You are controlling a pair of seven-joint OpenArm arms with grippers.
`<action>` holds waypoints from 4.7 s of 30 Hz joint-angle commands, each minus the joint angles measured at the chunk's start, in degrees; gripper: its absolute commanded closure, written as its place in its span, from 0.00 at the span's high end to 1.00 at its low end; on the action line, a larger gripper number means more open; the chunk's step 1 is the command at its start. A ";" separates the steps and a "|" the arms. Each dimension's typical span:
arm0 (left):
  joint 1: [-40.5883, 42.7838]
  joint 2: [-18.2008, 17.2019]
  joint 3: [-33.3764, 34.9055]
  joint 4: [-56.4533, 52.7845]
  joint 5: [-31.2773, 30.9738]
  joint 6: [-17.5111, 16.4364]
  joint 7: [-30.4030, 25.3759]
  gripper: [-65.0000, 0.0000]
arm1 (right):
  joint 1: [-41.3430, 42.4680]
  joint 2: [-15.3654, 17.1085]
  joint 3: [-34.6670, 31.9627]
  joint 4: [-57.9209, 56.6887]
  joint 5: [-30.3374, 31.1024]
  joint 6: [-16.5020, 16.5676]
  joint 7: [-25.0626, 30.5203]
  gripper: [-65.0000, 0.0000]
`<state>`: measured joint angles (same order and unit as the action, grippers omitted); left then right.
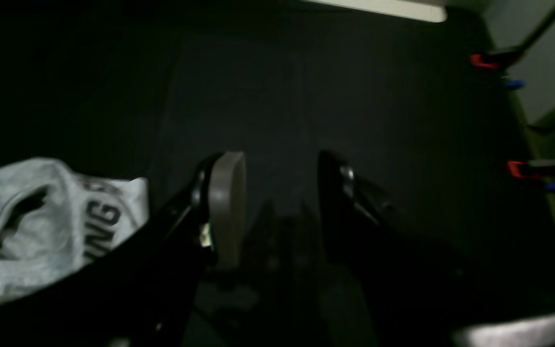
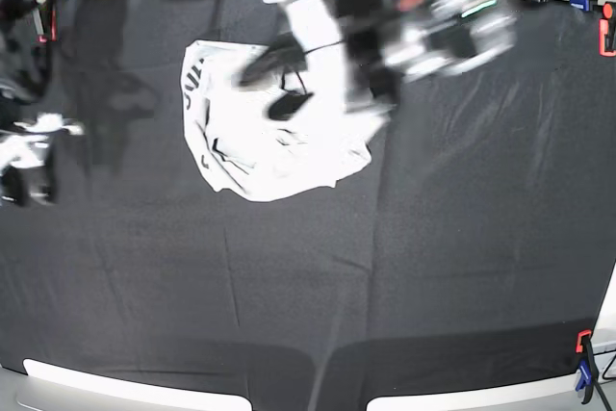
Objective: Layout the t-shirt on the table in an organized manner, then fold the t-shirt properly
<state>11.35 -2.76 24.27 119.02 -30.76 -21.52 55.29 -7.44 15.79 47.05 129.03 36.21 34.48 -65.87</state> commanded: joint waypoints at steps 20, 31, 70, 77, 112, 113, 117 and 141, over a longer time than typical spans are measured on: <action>0.07 -9.90 8.02 -5.79 19.21 10.99 6.60 0.41 | -4.74 -0.52 -32.68 -5.05 2.36 1.11 3.28 0.37; 0.09 -12.52 8.02 -5.79 19.37 13.46 6.43 0.41 | 7.78 -9.20 -51.74 -28.44 -11.04 1.14 14.47 0.37; 0.09 -12.50 8.04 7.39 41.86 28.83 5.38 0.41 | 14.34 -10.82 -42.45 -26.36 24.26 5.52 1.38 0.37; 0.04 -12.48 8.04 7.39 32.04 25.22 -1.55 0.41 | 6.32 -4.61 -27.43 -15.15 23.82 5.52 1.40 0.37; -0.22 -8.15 8.02 -15.06 34.01 20.70 0.44 0.41 | 0.50 -2.49 -26.40 -15.98 -0.50 5.52 11.47 0.37; -0.24 -9.09 8.02 -15.06 33.94 22.01 0.44 0.41 | 0.85 -2.49 -27.61 -16.37 -0.74 5.52 12.22 0.37; -0.20 -11.26 8.02 -15.06 33.73 24.94 0.42 0.41 | 3.65 -2.51 -31.82 -20.00 -3.04 5.52 12.09 0.37; -6.84 -11.39 8.02 -22.01 37.86 29.51 -8.44 0.41 | 13.77 -0.96 -37.03 -53.16 -10.08 5.52 10.25 0.37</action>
<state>5.17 -14.11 32.53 96.36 6.28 6.87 47.53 5.80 14.11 9.87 75.20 27.07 39.70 -54.06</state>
